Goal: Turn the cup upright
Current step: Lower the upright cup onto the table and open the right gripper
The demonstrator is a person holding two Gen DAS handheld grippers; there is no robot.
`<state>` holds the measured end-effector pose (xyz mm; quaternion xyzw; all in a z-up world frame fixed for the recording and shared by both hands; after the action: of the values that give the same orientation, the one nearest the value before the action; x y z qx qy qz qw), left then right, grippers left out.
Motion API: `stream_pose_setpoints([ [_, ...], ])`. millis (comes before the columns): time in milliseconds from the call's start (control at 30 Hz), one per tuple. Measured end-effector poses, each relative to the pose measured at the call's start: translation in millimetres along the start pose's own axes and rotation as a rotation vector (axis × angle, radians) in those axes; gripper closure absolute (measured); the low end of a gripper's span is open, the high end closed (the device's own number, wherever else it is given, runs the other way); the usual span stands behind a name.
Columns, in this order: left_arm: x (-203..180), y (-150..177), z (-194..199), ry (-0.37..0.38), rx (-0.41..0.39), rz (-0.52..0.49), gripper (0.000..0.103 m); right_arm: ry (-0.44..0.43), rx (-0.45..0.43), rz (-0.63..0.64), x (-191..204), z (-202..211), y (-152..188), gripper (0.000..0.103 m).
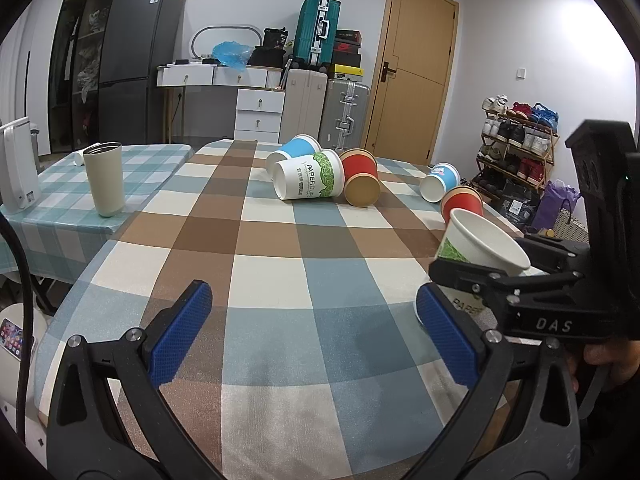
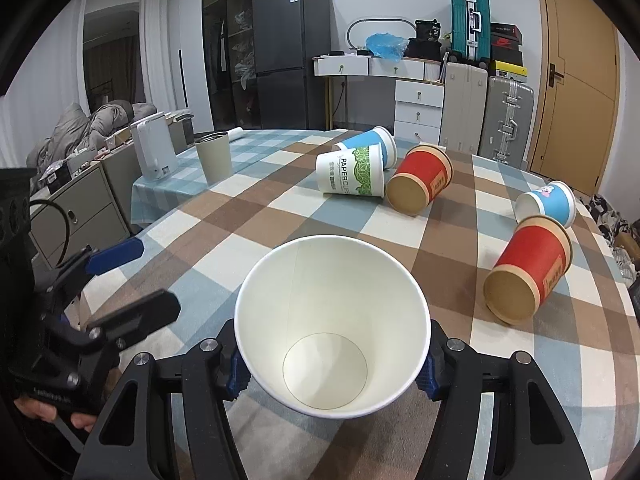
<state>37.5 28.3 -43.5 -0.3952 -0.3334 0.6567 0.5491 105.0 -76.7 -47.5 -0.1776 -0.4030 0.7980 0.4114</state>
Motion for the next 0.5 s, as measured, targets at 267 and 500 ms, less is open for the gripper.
stream_pose_setpoints([
  [267,-2.7,-0.9,2.2,0.011,-0.01,0.004,0.001,-0.028,0.017,-0.028,-2.7,-7.8,-5.2,0.016],
  [500,-8.2,-3.5,8.8,0.041,-0.039,0.009,0.001,-0.087,-0.078,-0.102,-20.7,21.1,-7.5,0.002],
])
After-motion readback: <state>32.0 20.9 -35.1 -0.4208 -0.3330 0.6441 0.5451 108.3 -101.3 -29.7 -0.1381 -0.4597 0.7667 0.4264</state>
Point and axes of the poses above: each gripper's, at about its wrist camera, not at the fingertips, and z roughly against the way its jaws point, x to its left, y to its underside, the point moved 5 cm from there along -z, roughly the way its jaws point
